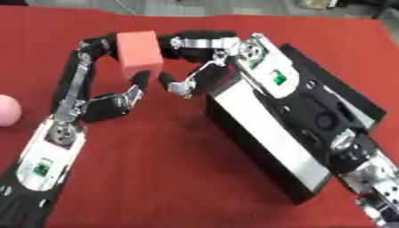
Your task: Pick up the objects with one hand, pass them to the other hand, and then place them into the box on the other side of the table.
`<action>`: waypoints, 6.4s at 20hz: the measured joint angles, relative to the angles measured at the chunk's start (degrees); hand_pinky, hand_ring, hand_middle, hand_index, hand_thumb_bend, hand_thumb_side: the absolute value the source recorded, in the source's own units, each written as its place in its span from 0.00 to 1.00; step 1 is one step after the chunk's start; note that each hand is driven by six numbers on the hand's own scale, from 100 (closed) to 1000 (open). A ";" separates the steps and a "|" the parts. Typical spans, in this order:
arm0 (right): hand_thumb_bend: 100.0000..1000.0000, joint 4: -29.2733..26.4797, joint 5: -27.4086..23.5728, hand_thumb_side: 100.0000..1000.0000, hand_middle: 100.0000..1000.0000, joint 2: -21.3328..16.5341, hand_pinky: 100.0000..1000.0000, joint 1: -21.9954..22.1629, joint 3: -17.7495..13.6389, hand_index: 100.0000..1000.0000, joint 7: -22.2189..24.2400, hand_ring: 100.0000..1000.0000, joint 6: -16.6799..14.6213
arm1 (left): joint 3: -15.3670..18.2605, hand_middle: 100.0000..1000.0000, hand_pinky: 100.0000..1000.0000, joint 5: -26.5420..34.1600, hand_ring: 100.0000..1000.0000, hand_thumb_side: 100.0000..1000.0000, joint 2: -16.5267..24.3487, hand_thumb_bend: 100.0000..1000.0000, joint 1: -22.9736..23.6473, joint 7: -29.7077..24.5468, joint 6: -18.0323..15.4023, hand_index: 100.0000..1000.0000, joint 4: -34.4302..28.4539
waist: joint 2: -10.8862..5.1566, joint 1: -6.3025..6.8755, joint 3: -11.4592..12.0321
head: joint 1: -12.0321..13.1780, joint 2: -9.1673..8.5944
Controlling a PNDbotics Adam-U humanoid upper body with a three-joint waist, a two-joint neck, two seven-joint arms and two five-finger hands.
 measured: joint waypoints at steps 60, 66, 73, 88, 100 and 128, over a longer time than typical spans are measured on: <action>0.00 -10.55 -7.46 0.01 1.00 -1.90 1.00 -0.51 -6.17 1.00 1.21 1.00 0.27 | 2.48 0.36 0.89 -2.45 0.55 0.22 4.07 0.00 2.29 3.53 0.35 0.51 0.84 | 0.00 -0.20 -0.51 | 0.99 -0.20; 0.00 -10.12 -6.28 0.01 1.00 -1.87 1.00 -0.51 -6.16 1.00 0.68 1.00 -0.27 | 1.79 0.36 0.88 -2.60 0.56 0.20 4.07 0.00 2.22 3.24 -0.56 0.51 0.10 | 0.00 -0.20 -0.40 | 0.80 -0.47; 0.00 -8.41 -3.91 0.02 1.00 -1.71 1.00 -0.51 -5.79 1.00 -0.12 1.00 -1.07 | 0.79 0.36 0.88 -2.82 0.55 0.20 4.05 0.00 2.08 2.75 -1.58 0.51 -0.70 | 0.00 -0.20 -0.25 | 0.49 -0.59; 0.00 -6.59 -0.83 0.05 1.00 -1.13 1.00 -0.52 -5.42 1.00 -1.06 1.00 -2.00 | 0.30 0.36 0.88 -1.96 0.55 0.19 3.56 0.00 1.82 2.72 -1.76 0.51 -1.96 | 0.00 -0.20 -0.13 | 0.10 -0.60; 0.00 -5.55 0.62 0.05 1.00 -0.82 1.00 -0.51 -5.42 1.00 -1.44 1.00 -2.38 | -0.60 0.36 0.88 -1.41 0.55 0.19 3.52 0.00 1.57 2.05 -1.95 0.51 -2.69 | 0.00 -0.20 -0.01 | -0.27 -0.65; 0.00 -4.81 3.23 0.09 1.00 -0.77 1.00 -0.04 -4.45 1.00 -2.55 1.00 -3.49 | -1.75 0.36 0.87 0.04 0.55 0.18 3.07 0.00 1.41 0.81 -2.08 0.51 -5.16 | 0.00 -0.20 0.36 | -0.80 -0.67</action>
